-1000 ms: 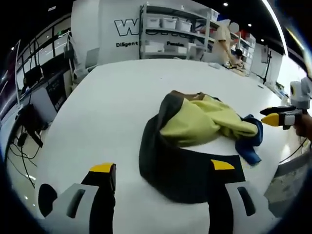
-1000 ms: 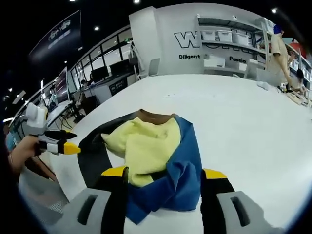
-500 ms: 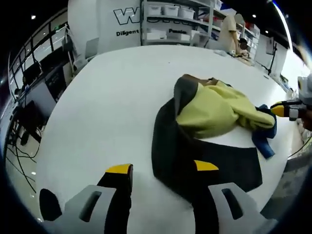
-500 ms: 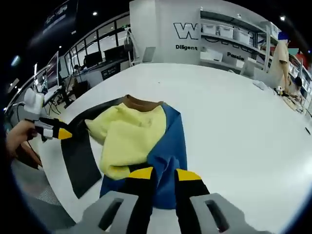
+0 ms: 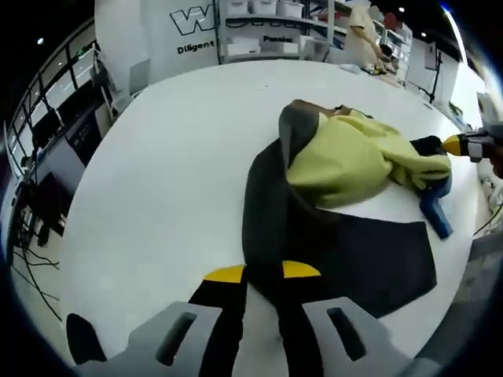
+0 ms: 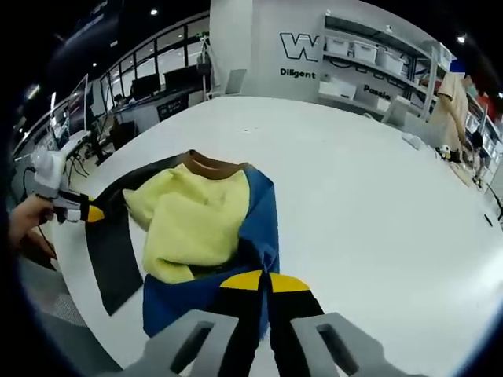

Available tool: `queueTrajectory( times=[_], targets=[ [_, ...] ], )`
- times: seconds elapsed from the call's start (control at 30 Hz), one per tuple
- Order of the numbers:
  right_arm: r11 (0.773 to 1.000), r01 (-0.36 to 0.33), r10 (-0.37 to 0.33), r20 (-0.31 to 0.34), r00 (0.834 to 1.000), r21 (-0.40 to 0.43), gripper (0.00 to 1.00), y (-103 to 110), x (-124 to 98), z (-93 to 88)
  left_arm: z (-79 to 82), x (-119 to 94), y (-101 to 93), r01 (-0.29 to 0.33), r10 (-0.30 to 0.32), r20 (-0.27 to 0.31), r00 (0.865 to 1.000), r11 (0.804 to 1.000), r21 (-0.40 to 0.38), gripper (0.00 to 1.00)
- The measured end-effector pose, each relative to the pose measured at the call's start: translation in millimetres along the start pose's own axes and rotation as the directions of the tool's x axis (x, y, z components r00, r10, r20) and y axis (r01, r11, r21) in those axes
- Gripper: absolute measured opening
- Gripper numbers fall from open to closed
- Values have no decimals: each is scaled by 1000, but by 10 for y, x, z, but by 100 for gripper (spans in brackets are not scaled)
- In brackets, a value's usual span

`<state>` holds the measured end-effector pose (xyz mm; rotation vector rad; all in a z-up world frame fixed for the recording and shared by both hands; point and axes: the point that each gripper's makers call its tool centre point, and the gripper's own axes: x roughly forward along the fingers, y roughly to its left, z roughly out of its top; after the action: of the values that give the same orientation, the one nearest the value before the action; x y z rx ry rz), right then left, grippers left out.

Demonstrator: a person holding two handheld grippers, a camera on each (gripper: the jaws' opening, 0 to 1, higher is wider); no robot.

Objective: Fold the garment on the visible template until the final outline fits inside the template.

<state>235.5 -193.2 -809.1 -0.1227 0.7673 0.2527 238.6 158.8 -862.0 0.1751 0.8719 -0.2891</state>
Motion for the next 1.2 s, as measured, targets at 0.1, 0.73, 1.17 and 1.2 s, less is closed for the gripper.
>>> queueTrajectory(
  times=[0.1,0.73,1.17,1.2],
  targets=[
    [1000,16,-16,12,1000,5,0,-80,-15,73,2,-6,14,-4,4,1,1000,1000,12,9],
    [993,106,-108,-46,993,-53,0,-663,8,328,406,-84,544,-68,66,40,997,997,48,8],
    [986,169,-168,-82,982,8,0,-1137,159,424,633,48,800,-93,94,48,994,996,-8,8],
    [986,169,-168,-96,981,1,0,-1163,201,406,641,72,818,-95,95,40,995,995,7,8]
  ],
)
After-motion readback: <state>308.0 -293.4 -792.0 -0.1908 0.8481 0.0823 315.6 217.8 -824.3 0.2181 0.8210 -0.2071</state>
